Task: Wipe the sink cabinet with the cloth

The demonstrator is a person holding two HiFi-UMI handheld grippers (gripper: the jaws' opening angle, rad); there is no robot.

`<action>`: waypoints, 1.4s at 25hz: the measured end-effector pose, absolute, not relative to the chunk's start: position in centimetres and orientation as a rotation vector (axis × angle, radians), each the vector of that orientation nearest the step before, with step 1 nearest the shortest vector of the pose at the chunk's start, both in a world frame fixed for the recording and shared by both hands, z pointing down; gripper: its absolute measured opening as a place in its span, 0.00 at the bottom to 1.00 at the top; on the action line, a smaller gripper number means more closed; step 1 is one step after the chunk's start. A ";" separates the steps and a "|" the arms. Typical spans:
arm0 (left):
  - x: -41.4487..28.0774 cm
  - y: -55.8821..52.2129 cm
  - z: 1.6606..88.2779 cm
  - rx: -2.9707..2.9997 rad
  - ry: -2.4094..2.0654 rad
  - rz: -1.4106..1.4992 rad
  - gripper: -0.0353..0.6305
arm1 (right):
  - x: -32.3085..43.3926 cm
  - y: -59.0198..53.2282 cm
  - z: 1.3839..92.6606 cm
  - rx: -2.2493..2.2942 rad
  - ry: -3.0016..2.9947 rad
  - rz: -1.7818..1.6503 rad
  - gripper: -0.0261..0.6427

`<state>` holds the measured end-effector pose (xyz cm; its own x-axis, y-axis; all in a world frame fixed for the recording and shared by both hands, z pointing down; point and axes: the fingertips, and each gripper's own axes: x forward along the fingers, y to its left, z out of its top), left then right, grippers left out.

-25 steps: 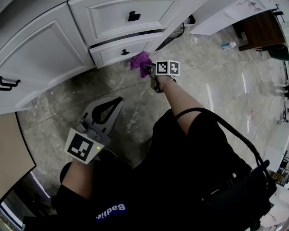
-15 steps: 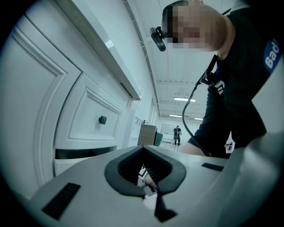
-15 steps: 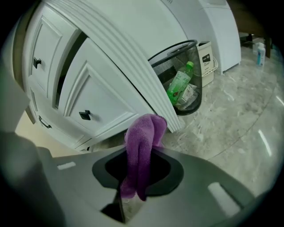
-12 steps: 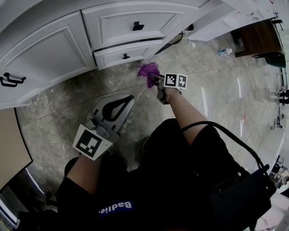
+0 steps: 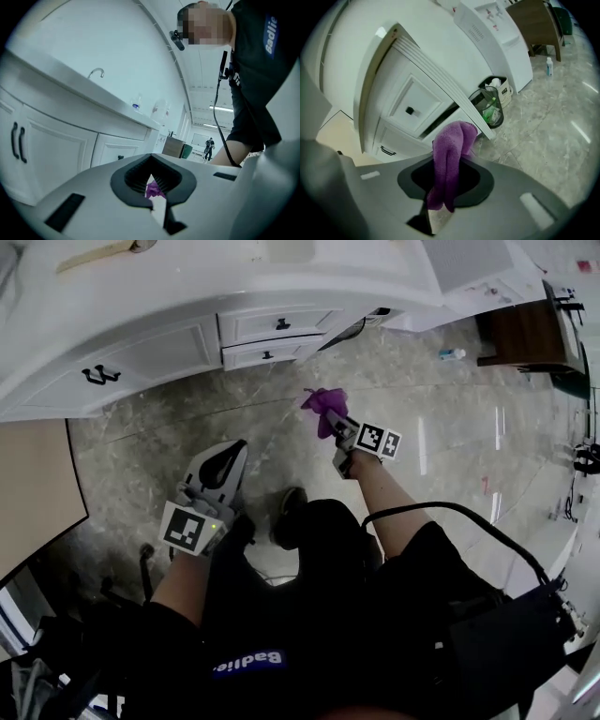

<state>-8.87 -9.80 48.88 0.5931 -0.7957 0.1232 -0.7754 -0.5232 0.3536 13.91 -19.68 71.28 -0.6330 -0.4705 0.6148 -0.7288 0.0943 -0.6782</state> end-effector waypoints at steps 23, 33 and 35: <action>-3.4 4.7 8.0 2.466 -1.289 -0.106 0.06 | 6.9 0.4 22.1 0.687 -2.542 1.276 0.15; -6.6 10.9 4.3 2.451 -1.098 -0.191 0.06 | 2.0 7.6 13.3 0.766 -2.734 1.235 0.15; -6.6 12.1 3.7 2.452 -1.076 -0.182 0.06 | 1.7 9.0 11.5 0.754 -2.775 1.168 0.15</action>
